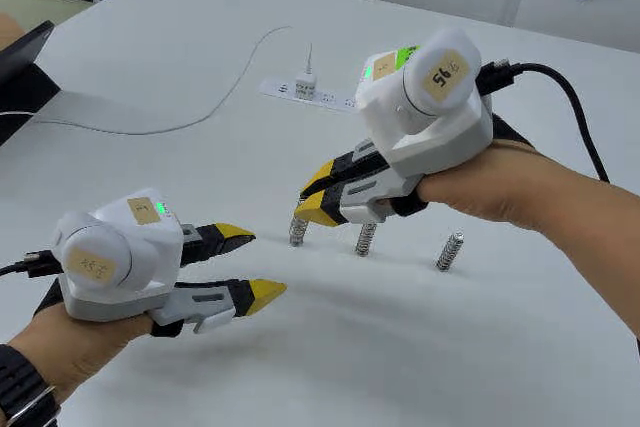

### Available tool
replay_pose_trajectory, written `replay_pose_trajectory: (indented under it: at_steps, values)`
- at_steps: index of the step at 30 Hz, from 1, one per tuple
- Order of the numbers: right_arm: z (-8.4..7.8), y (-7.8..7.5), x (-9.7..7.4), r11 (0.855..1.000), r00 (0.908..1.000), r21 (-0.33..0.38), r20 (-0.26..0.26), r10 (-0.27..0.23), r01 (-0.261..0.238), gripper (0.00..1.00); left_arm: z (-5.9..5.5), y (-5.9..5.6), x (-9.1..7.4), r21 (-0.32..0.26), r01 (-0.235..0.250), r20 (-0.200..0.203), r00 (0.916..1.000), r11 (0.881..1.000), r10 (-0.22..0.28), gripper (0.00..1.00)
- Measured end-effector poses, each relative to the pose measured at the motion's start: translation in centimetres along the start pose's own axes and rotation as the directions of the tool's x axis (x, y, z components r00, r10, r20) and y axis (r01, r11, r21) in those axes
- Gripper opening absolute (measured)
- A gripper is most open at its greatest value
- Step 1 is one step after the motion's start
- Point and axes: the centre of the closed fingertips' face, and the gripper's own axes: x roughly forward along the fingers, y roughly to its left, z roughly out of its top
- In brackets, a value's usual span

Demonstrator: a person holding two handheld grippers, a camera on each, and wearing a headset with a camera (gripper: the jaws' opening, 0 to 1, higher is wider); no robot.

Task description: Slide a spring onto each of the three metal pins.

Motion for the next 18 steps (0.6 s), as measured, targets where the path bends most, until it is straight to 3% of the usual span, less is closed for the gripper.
replay_pose_trajectory:
  at_steps: [14,18]
  values:
    - [-0.1,-3.9,0.6,0.997,0.9967,0.017,-0.014,-0.080,0.080,0.11,-0.1,0.7,-0.5,-0.035,-0.025,0.007,0.9997,0.999,0.025,0.52]
    - [-0.3,-4.3,1.0,0.996,0.9959,0.029,-0.018,-0.089,0.089,0.11,-0.2,0.6,-0.6,-0.035,-0.025,0.005,0.9997,0.999,0.025,0.53]
